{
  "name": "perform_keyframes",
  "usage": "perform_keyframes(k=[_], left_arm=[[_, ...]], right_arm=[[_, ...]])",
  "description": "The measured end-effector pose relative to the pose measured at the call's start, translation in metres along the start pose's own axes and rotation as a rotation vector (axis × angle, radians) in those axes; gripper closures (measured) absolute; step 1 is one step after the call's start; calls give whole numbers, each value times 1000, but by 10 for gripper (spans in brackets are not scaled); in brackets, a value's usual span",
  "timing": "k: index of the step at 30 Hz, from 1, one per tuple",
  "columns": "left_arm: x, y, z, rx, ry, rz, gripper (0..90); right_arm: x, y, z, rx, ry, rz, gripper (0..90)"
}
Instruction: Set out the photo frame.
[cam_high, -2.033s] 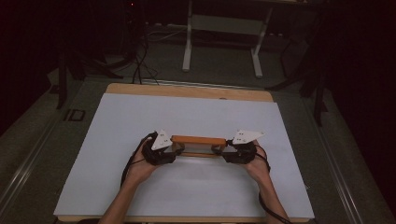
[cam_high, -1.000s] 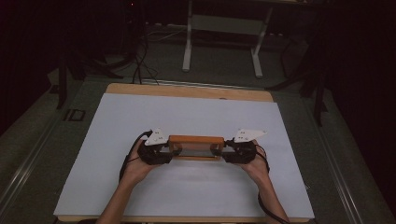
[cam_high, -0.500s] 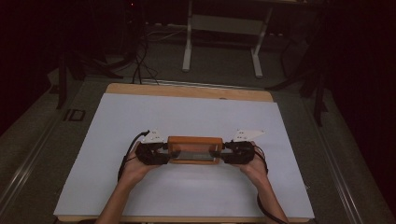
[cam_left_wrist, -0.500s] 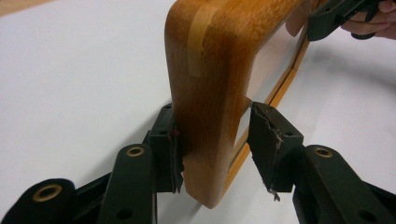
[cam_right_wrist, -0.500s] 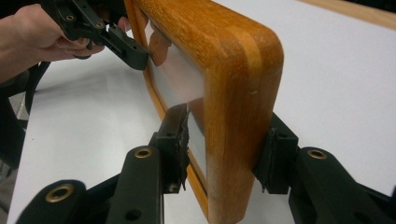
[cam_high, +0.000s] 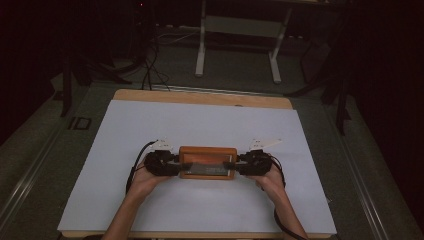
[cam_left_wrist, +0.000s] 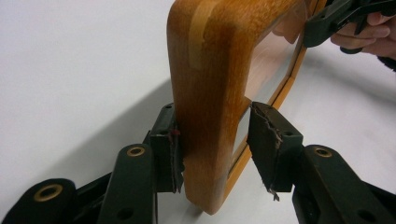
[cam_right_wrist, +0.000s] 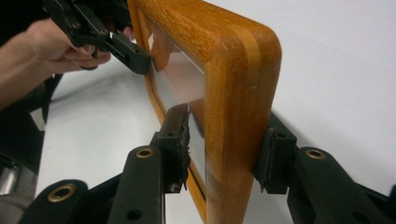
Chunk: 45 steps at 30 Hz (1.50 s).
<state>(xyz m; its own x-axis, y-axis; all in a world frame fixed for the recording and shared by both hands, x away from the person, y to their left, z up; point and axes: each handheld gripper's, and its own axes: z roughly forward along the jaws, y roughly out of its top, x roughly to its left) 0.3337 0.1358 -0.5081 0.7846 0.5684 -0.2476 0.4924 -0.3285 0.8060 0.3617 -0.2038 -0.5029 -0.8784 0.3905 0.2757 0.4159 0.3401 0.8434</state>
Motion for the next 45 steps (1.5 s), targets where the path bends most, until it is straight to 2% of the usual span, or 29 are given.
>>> perform_keyframes(k=[6, 15, 27, 30, 45], left_arm=[[2, -2, 3, 19, -2, -18, 565], [3, -3, 4, 11, 4, -19, 565], [4, -3, 5, 6, 7, -28, 566], [5, -3, 5, 6, 7, -42, 566], [5, -3, 7, 7, 15, -43, 559]], right_arm=[[-3, -2, 3, 12, 5, 18, 601], [-6, -6, 6, 39, 11, 37, 600], [-11, -8, 8, 24, 23, 53, 599], [-13, -8, 9, 20, 26, 57, 598], [-15, -9, 10, 12, 28, 62, 595]])
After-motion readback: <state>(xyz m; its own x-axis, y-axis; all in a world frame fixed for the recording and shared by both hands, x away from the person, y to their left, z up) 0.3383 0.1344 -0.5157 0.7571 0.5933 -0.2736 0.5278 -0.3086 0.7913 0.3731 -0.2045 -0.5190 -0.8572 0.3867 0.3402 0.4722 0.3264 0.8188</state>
